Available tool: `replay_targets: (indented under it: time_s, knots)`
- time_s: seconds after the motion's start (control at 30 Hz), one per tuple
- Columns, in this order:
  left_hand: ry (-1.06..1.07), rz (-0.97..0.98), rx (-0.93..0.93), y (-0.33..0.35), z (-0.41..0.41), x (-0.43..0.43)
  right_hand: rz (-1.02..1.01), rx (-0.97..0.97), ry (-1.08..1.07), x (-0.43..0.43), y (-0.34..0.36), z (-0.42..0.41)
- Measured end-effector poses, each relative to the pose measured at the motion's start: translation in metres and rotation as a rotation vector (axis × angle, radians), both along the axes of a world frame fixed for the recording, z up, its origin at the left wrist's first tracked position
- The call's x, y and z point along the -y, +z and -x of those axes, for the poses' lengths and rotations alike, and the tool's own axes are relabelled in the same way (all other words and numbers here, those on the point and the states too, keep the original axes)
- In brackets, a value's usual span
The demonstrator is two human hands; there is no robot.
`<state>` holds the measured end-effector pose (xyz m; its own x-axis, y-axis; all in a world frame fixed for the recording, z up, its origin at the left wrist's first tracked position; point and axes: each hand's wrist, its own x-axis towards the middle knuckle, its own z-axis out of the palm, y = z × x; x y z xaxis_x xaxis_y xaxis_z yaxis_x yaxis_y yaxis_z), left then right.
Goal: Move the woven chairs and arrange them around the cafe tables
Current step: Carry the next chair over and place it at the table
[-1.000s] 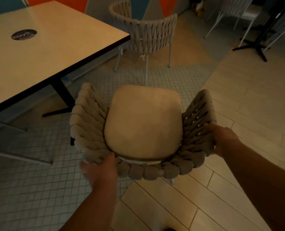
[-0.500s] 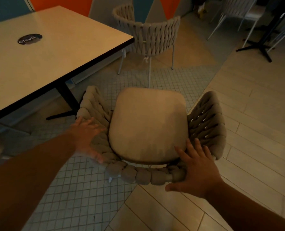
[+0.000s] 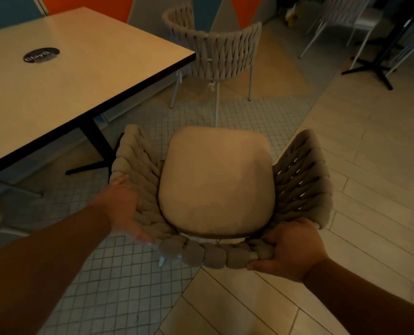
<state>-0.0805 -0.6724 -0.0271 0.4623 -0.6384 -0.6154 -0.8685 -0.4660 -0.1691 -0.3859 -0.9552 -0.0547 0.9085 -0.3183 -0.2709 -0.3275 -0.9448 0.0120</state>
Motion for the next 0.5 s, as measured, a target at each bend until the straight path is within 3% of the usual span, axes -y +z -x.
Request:
replay_targets:
  time_s: [0.2, 0.33, 0.5]
  knots:
    - [0.091, 0.017, -0.012, 0.011, 0.041, 0.006, 0.054, -0.057, 0.123, 0.039, 0.007, -0.011]
    - [0.203, 0.120, -0.004, 0.000, 0.063, 0.003, 0.056, 0.043, 0.242, 0.065, 0.011, -0.024]
    - [0.335, 0.270, -0.011, -0.012, 0.101, 0.003, 0.091, -0.199, 0.294, 0.087, 0.026, -0.041]
